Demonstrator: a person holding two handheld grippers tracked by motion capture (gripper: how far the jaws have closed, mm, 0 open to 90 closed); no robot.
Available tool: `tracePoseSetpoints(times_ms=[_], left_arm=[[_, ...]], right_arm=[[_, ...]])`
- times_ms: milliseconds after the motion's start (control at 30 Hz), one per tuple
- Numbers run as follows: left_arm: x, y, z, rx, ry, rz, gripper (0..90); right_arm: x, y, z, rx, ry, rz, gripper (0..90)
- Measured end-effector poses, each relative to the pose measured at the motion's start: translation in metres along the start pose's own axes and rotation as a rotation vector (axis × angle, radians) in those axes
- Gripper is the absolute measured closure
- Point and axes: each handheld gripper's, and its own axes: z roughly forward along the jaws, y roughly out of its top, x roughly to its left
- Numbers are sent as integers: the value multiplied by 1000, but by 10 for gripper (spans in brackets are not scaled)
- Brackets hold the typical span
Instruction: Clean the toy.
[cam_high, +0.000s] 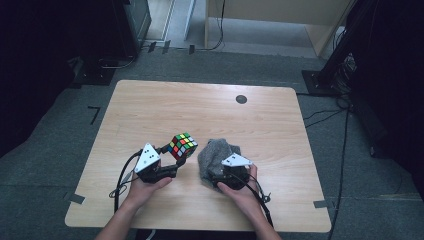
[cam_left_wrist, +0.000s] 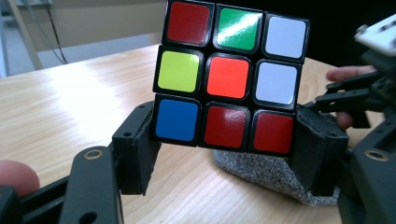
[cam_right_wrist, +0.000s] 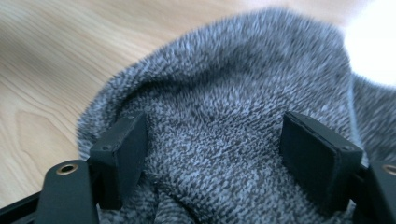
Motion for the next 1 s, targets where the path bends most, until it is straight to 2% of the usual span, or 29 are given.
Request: tracePoseSetpoints(times_ms=[167,267,600,700,833,933,1000], left_arm=[[-3,0,1,8,-23,4,331],[-4,0,2,11,-26,5,330],[-7,0,3,22,-26,17,330],[-7,1,2,21,-21,11,331],[-5,1,1,7,-10,0,331],[-3,1,0,1,-12,-8,332],[-2,0,0,5,-11,-13,332]], right_arm=[[0,-2,4,27,5,-7,229],[0,-5,5,2,-1,-13,229],[3,-5,5,13,-25,-28,258],[5,-6,5,4,-50,-24,305],[4,-6,4,-1,-41,-22,372],[0,-7,2,-18,-33,-14,584],[0,-7,2,-24,-51,1,638]])
